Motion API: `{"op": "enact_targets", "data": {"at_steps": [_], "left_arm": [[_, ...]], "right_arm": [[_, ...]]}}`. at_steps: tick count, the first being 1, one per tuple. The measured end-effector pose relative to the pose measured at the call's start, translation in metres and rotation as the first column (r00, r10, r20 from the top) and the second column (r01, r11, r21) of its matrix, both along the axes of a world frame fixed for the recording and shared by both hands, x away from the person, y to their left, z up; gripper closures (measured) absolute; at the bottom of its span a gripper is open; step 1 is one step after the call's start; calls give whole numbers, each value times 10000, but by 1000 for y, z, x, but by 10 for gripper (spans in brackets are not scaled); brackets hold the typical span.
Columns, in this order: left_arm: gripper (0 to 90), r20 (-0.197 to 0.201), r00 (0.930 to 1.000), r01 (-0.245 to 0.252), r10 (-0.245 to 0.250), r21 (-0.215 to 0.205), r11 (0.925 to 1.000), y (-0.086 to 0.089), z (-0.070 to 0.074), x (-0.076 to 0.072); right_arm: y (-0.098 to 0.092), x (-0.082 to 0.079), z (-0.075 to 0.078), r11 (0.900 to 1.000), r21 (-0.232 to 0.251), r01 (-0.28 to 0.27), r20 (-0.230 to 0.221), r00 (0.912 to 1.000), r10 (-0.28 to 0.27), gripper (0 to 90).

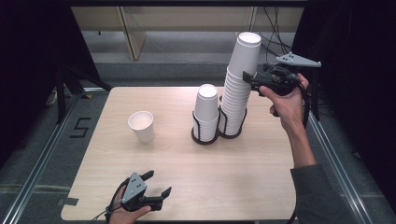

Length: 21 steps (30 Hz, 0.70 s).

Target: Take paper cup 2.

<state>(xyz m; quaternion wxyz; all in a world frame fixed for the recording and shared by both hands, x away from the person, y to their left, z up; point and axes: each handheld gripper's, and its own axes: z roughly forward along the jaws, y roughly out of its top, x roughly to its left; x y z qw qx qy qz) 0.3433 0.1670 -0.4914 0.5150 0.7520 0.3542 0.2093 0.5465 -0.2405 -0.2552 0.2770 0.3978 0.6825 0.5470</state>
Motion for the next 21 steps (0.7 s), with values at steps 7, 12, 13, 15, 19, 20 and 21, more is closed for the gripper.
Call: {"op": "enact_targets", "data": {"at_steps": [7,12,13,15,19,20,21], "left_arm": [[146,-95,10000,1,-1,27,10000,-1,0,-1],[146,-105,9999,-18,18,-2,10000,0,1,-1],[146,-118,9999,-15,15,14,10000,0,0,-1],[146,-125,9999,3,-2,17,10000,0,0,-1],[146,-67,10000,67,-67,-47,10000,-1,0,0],[147,-96,9999,38,-37,55,10000,0,0,-1],[146,-51,10000,81,-81,-46,10000,-1,0,0]], "right_arm": [[10,16,8,9997,-157,162,-45,9999,-162,153],[16,31,10,9999,24,-138,-285,9995,139,147],[17,33,9,9999,4,-154,-257,9996,154,146],[21,37,9,9999,-55,-160,-331,9993,158,136],[27,45,8,9999,-125,-69,-462,9989,63,117],[29,45,7,10000,-31,-7,-569,9984,5,113],[29,48,7,9999,-92,-51,-502,9987,46,110]]}}
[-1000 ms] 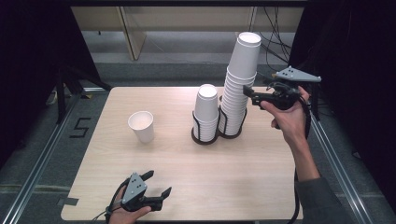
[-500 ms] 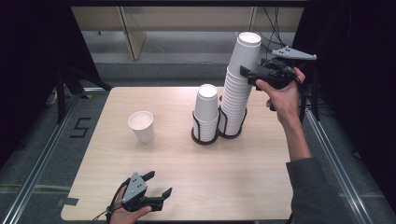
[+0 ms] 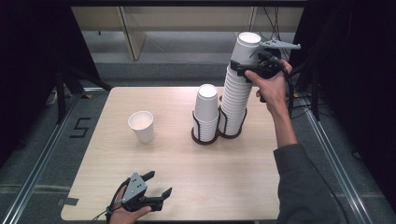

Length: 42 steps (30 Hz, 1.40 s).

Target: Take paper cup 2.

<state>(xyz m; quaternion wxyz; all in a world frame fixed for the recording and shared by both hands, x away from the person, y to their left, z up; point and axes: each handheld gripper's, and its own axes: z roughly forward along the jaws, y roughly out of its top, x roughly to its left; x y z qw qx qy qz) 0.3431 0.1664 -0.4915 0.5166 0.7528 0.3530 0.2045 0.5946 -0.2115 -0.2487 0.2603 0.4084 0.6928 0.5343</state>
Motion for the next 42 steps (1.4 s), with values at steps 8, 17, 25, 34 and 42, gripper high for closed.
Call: {"op": "enact_targets", "data": {"at_steps": [8,17,25,34,42], "left_arm": [[146,-16,10000,-9,9,-92,10000,-1,0,0],[146,-110,9999,51,-50,70,10000,-2,0,-1],[147,-148,9998,118,-115,190,9997,-3,0,-1],[147,-140,9998,140,-136,254,9996,-3,0,-2],[147,-132,9998,152,-150,208,9997,-4,-1,-1]], "right_arm": [[3,4,0,10000,-47,54,-61,10000,-55,136],[2,1,18,9987,388,329,478,9983,-347,156],[1,-5,48,9973,446,576,1096,9920,-622,161],[-7,-25,79,9965,417,723,1808,9804,-787,165],[-30,-53,85,9970,264,729,1800,9807,-764,166]]}}
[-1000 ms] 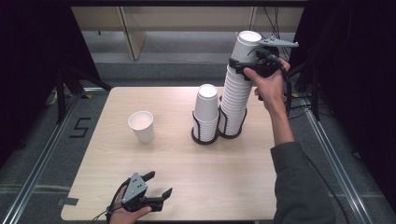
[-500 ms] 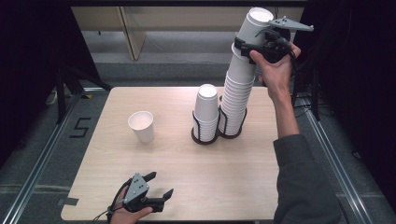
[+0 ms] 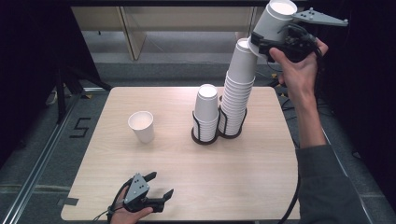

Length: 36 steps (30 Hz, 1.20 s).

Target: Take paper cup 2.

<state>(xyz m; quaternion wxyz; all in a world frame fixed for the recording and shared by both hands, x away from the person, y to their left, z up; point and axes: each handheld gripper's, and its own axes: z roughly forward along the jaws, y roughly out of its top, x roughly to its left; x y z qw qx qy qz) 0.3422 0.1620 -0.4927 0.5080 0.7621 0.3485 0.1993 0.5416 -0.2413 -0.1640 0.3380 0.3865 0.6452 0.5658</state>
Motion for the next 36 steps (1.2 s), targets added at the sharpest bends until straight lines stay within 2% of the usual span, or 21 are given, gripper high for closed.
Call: {"op": "enact_targets", "data": {"at_steps": [2,4,6,7,11,14,17,21,23,26,28,29,31,33,34,35,36], "left_arm": [[146,-5,10000,-3,3,32,10000,1,0,0],[147,-37,10000,-88,88,39,10000,1,1,0],[147,-8,10000,-51,51,8,10000,1,0,1],[146,-53,9999,-102,103,103,9999,1,0,0],[147,-20,10000,-96,96,58,9999,1,-1,2],[146,-14,9999,-102,102,156,9998,2,-1,2],[146,-1,9999,-101,101,133,9999,2,-1,3],[146,5,9999,-172,172,139,9998,2,-1,4],[147,50,9998,-174,174,75,9998,2,-2,4],[146,56,9998,-198,198,77,9998,3,-2,5],[146,35,9997,-261,260,108,9996,3,-2,5],[146,49,9997,-247,247,128,9996,3,-2,5],[146,50,9994,-349,348,73,9994,3,-2,4],[146,51,9994,-347,347,115,9993,4,-2,5],[147,61,9994,-335,334,143,9993,4,-2,5],[146,65,9994,-346,345,123,9993,4,-2,4],[146,135,9994,-315,315,5,9995,3,-2,4]], "right_arm": [[-7,-7,-3,9999,-163,1,21,10000,0,166],[-12,-15,-9,9997,-201,-100,-157,9998,97,166],[-18,-22,-17,9997,-96,-232,-167,9996,230,166],[-20,-26,-21,9995,-139,-288,-229,9993,284,166],[-26,-41,-42,9987,-266,-434,-272,9987,426,166],[-26,-51,-62,9976,-459,-526,-556,9972,500,166],[-23,-61,-85,9963,-361,-775,-674,9949,750,165],[-12,-73,-120,9911,-492,-1239,-961,9883,1188,166],[-2,-79,-139,9851,-341,-1686,-1340,9775,1627,165],[13,-84,-165,9739,-353,-2243,-1578,9635,2162,165],[22,-88,-178,9663,-182,-2569,-1801,9515,2496,165],[26,-88,-184,9609,-209,-2761,-1777,9468,2682,165],[34,-91,-195,9516,28,-3074,-1940,9333,3021,165],[40,-94,-204,9461,39,-3238,-1976,9272,3181,165],[44,-95,-208,9432,102,-3319,-2148,9205,3263,165],[46,-95,-213,9376,115,-3474,-1932,9192,3430,165],[50,-98,-216,9359,206,-3517,-2149,9126,3477,165]]}}
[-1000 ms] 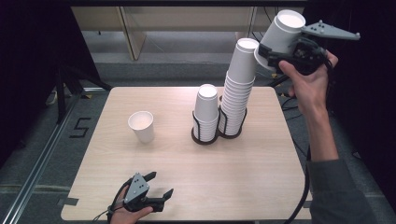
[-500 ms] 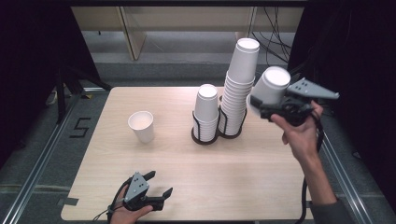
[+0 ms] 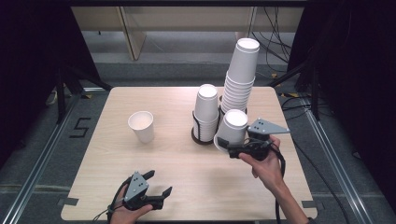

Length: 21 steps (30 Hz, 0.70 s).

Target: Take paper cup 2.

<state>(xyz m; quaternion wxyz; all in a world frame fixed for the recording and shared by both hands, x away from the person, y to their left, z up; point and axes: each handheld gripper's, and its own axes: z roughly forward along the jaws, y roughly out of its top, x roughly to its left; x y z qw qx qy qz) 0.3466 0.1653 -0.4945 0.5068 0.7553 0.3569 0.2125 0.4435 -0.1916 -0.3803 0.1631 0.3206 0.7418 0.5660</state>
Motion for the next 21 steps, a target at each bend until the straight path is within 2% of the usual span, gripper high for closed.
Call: {"op": "enact_targets", "data": {"at_steps": [2,3,4,7,8,9,10,11,12,14,16,20,21], "left_arm": [[146,74,10000,18,-17,-50,10000,0,0,0],[146,46,10000,-40,40,31,10000,0,1,-1],[147,75,9999,-75,74,16,10000,1,1,-1],[146,166,9998,-82,86,-217,9997,1,2,-1],[146,271,9996,-1,13,-448,9990,0,2,0],[146,288,9996,-20,30,-373,9993,1,3,-1],[146,368,9993,33,-15,-491,9988,0,4,-1],[146,515,9986,132,-96,-699,9975,-1,4,0],[146,567,9983,138,-98,-703,9974,-2,5,-1],[146,796,9961,469,-390,-993,9939,-8,4,0],[146,986,9932,724,-624,-1011,9922,-13,5,-2],[145,1383,9854,1203,-996,-1502,9813,-24,6,-1],[146,1294,9860,1237,-1054,-1432,9819,-25,7,-2]], "right_arm": [[8,-3,-7,9998,12,-211,-110,9997,211,165],[10,-3,-10,9994,-173,-291,61,9996,292,165],[14,-3,-12,9989,-137,-438,3,9990,438,165],[25,-6,-19,9966,-50,-817,-139,9966,816,164],[28,-7,-21,9956,-50,-936,-184,9955,935,165],[31,-10,-23,9969,-50,-786,-398,9961,783,164],[34,-8,-25,9938,-67,-1109,-186,9937,1107,164],[36,-9,-26,9933,-208,-1134,-222,9933,1130,164],[40,-11,-28,9932,-54,-1164,-344,9926,1162,164],[45,-13,-29,9905,-152,-1367,-366,9900,1360,164],[52,-15,-32,9868,106,-1616,-374,9861,1619,164],[64,-21,-34,9806,40,-1958,-279,9802,1958,164],[67,-22,-36,9765,84,-2154,-243,9762,2156,164]]}}
